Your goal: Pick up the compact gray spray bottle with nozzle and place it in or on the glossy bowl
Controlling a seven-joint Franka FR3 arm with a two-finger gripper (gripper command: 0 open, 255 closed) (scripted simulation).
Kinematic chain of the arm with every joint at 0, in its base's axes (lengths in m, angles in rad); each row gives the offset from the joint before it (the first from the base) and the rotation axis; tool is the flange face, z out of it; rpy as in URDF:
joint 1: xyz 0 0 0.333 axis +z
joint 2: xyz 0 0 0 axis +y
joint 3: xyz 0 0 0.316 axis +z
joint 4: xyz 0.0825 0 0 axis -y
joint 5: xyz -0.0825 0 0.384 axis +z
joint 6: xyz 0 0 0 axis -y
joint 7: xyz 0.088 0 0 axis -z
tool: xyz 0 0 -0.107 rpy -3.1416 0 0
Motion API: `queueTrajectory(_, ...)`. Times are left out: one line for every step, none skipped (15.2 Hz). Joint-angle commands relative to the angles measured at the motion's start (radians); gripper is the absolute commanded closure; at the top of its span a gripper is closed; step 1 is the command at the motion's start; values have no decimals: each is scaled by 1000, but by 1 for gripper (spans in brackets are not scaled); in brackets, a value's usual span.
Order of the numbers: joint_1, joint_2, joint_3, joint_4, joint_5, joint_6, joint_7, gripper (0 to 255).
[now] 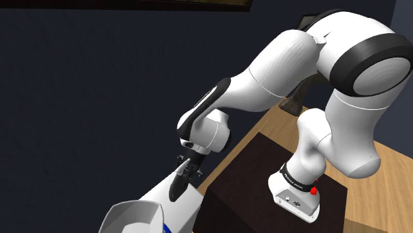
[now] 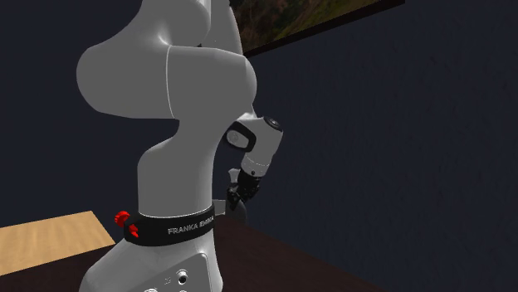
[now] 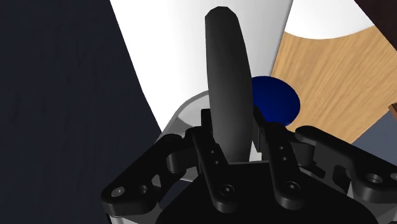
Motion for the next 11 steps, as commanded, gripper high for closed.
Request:
queueTrajectory(5, -38, -6, -17, -39, 10, 35, 255)
queueTrajectory(7, -55, -9, -25, -57, 15, 53, 255)
queueTrajectory(10, -73, -12, -32, -76, 19, 71, 255)
queueTrajectory(12, -91, -15, -39, -96, 24, 90, 255)
queueTrajectory(15, -108, -18, -46, -117, 28, 109, 255)
queueTrajectory(17, -126, -21, -54, -137, 33, 128, 255)
queueTrajectory(20, -144, -24, -61, -159, 37, 148, 255)
queueTrajectory(22, -162, -28, -68, -181, 41, 169, 255)
queueTrajectory(25, -180, -31, -74, -203, 45, 190, 255)
queueTrajectory(27, -198, -34, -81, -227, 49, 212, 255)
queueTrajectory(29, -216, -37, -88, -250, 52, 235, 255)
